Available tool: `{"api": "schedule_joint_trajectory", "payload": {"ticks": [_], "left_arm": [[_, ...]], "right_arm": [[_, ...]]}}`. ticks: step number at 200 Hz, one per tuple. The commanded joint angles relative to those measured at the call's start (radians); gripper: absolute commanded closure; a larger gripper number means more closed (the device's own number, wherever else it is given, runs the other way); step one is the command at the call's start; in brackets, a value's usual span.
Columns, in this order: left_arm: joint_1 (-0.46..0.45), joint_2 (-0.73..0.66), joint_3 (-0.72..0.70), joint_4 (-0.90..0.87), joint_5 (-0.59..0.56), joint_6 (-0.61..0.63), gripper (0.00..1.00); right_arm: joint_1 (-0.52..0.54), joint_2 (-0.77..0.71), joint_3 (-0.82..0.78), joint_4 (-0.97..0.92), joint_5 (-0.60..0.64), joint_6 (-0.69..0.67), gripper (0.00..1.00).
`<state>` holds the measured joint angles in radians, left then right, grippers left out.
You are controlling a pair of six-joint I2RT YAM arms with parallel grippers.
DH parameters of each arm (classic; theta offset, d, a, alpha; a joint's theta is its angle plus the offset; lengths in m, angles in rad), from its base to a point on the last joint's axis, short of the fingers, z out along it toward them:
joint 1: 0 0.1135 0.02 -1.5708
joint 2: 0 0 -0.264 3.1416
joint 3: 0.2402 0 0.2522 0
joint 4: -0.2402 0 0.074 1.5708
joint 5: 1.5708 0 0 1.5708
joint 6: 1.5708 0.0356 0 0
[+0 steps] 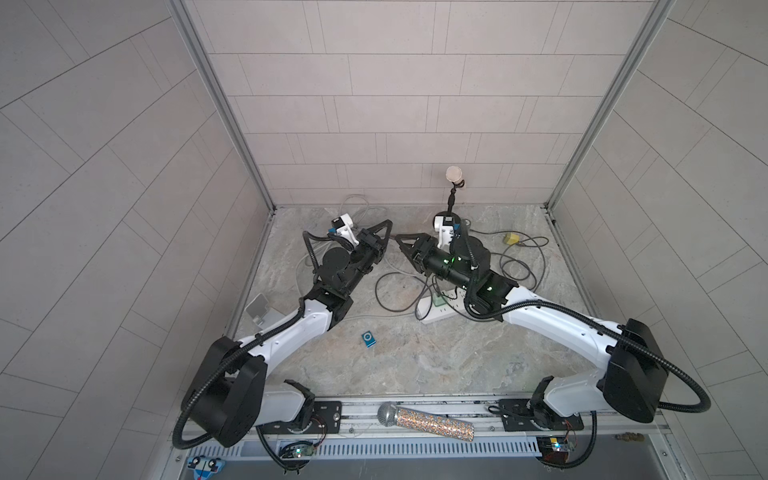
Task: Charge mp3
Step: Pick up the charging cable from the center of the board.
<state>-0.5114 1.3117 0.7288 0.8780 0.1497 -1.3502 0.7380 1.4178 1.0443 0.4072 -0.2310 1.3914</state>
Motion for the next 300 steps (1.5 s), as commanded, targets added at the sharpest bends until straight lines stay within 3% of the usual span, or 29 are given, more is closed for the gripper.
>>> {"api": "schedule_joint_trajectory", "payload": {"ticks": [1,79,236,266,300], "left_arm": [[-0.013,-0.020,-0.008,0.063,-0.020,-0.028,1.00],[-0.037,-0.027,-0.030,0.049,-0.038,-0.053,1.00],[-0.040,0.003,-0.025,0.056,-0.028,-0.065,1.00],[-0.042,0.007,-0.022,0.059,-0.025,-0.066,1.00],[-0.045,0.016,-0.020,0.062,-0.019,-0.067,1.00]], "right_arm": [[-0.007,-0.002,0.025,0.074,0.004,0.028,0.50],[-0.040,0.013,0.027,0.108,-0.036,0.020,0.65],[-0.046,0.028,0.022,0.128,-0.120,0.024,0.77],[-0.046,0.028,0.024,0.126,-0.117,0.021,0.84],[-0.048,0.035,0.033,0.126,-0.128,0.024,1.00]]}}
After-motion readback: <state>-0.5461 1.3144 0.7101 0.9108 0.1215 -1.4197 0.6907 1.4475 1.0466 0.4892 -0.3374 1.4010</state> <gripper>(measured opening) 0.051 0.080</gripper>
